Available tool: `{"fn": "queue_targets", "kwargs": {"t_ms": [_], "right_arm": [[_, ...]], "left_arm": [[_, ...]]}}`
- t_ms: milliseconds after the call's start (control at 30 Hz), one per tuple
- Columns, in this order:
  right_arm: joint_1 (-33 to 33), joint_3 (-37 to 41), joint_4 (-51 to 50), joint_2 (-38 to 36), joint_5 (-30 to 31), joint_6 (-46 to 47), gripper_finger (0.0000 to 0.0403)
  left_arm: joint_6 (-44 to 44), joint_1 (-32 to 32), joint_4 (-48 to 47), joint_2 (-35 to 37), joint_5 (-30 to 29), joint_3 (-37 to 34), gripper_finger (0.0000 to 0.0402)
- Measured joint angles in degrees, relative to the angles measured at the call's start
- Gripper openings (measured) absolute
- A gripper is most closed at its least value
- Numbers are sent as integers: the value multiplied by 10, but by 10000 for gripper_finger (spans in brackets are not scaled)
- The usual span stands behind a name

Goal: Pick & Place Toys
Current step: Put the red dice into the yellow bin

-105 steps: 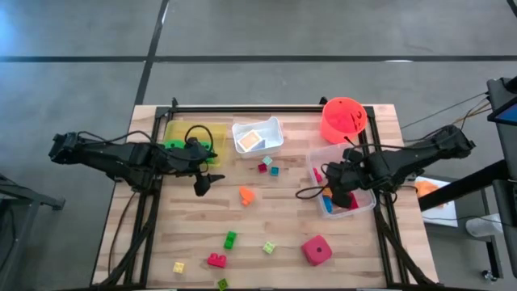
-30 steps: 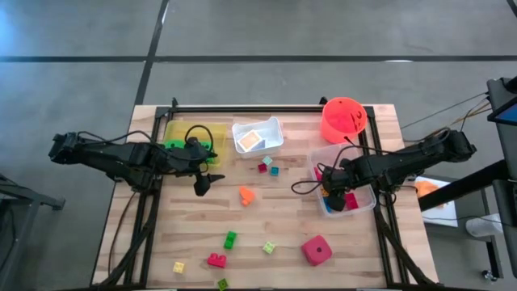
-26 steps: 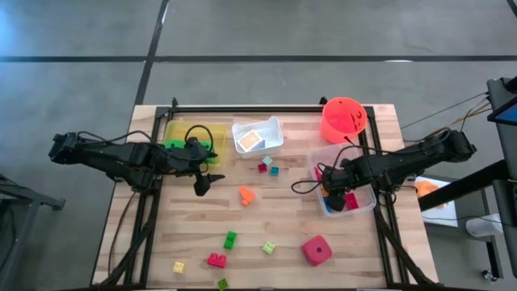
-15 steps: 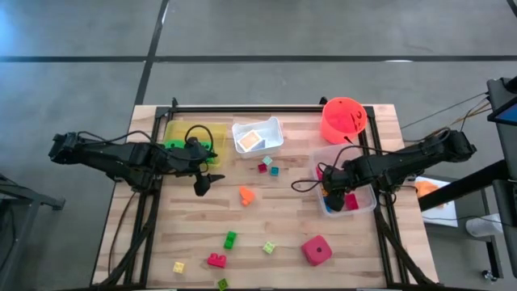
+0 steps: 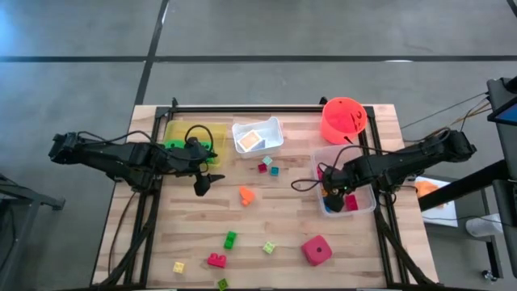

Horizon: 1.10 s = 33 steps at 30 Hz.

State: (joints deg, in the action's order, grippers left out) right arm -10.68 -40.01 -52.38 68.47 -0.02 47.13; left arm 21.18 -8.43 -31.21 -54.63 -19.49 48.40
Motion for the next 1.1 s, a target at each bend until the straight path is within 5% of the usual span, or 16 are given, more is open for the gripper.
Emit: {"fn": "queue_targets", "kwargs": {"t_ms": [267,600,900,1100], "right_arm": [[0,-24,-4,0,11,9,341],[-18,-148,-82,-1,68,-4,341],[-114,-250,-130,4,148,36,341],[-192,-312,-156,73,171,49,341]], "left_arm": [[0,0,0,0,0,0,381],[-2,0,0,0,0,0,381],[-2,0,0,0,0,0,381],[-2,0,45,0,-16,0,381]]}}
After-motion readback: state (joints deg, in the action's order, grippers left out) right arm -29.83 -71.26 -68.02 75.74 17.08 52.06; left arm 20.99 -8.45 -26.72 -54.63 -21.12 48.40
